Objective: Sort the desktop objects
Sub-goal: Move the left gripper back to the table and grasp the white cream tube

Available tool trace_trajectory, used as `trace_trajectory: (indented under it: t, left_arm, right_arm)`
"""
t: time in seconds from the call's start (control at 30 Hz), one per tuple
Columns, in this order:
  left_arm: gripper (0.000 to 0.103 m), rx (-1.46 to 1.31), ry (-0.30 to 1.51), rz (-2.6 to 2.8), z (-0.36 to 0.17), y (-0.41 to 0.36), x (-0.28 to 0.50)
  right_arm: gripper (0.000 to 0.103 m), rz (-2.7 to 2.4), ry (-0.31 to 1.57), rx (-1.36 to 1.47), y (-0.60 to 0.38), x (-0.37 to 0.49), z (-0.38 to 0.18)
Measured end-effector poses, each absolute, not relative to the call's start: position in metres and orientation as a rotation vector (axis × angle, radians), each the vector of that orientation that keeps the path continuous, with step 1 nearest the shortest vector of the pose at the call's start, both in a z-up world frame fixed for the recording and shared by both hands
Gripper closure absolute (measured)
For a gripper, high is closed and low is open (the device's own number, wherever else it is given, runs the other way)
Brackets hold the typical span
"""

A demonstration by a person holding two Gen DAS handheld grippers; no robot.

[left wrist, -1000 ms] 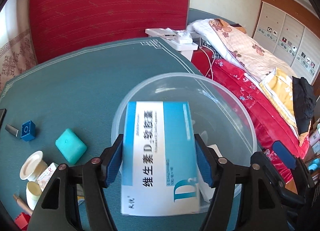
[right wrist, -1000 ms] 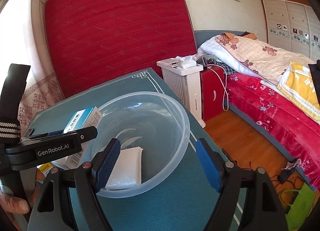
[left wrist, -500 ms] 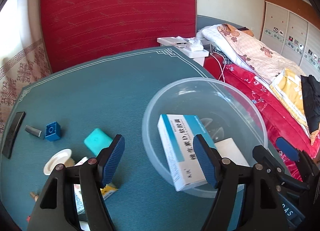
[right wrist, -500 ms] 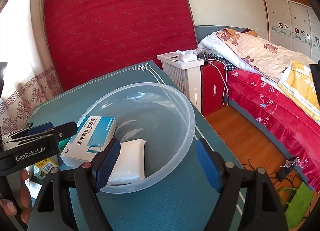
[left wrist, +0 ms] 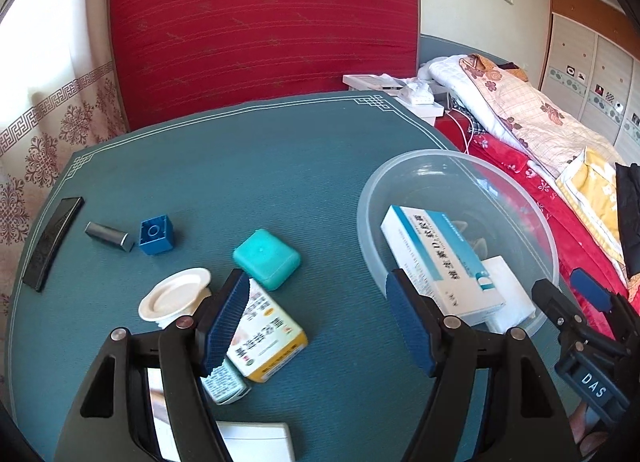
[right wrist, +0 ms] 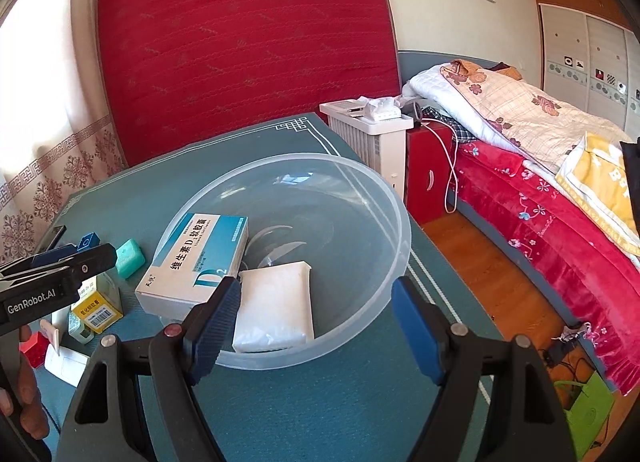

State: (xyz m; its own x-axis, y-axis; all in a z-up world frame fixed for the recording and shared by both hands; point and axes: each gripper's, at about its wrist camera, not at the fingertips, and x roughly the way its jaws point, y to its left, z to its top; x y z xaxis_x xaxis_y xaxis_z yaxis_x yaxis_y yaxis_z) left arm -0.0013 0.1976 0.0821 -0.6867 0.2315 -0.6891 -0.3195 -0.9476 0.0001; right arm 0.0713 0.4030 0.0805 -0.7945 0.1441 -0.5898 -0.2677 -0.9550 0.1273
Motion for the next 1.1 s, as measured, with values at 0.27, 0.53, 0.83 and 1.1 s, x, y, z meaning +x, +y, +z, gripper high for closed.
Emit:
trace_trajectory:
  t: [0.27, 0.53, 0.83, 1.1]
  left_arm:
    - [0.029, -1.077, 0.153, 2.653, 0.08, 0.165, 0.004]
    - [0.029, -1.109, 0.105, 2.718, 0.074, 0.125, 0.003]
    - [0.029, -1.173, 0.034, 2.743, 0.059, 0.077, 0.005]
    - [0.029, -1.166, -0.008, 2.76, 0.059, 0.044, 0.014]
  right_arm:
    - [0.022, 2.781, 0.282, -0.916, 0.38, 0.072, 0.079]
    - [0.022, 2.798, 0.252, -0.945, 0.353, 0.067, 0.078]
    - [0.022, 2.837, 0.269, -0.927, 0.329, 0.069, 0.082]
    - [0.022, 2.908, 0.293, -0.908, 0.301, 0.073, 0.091]
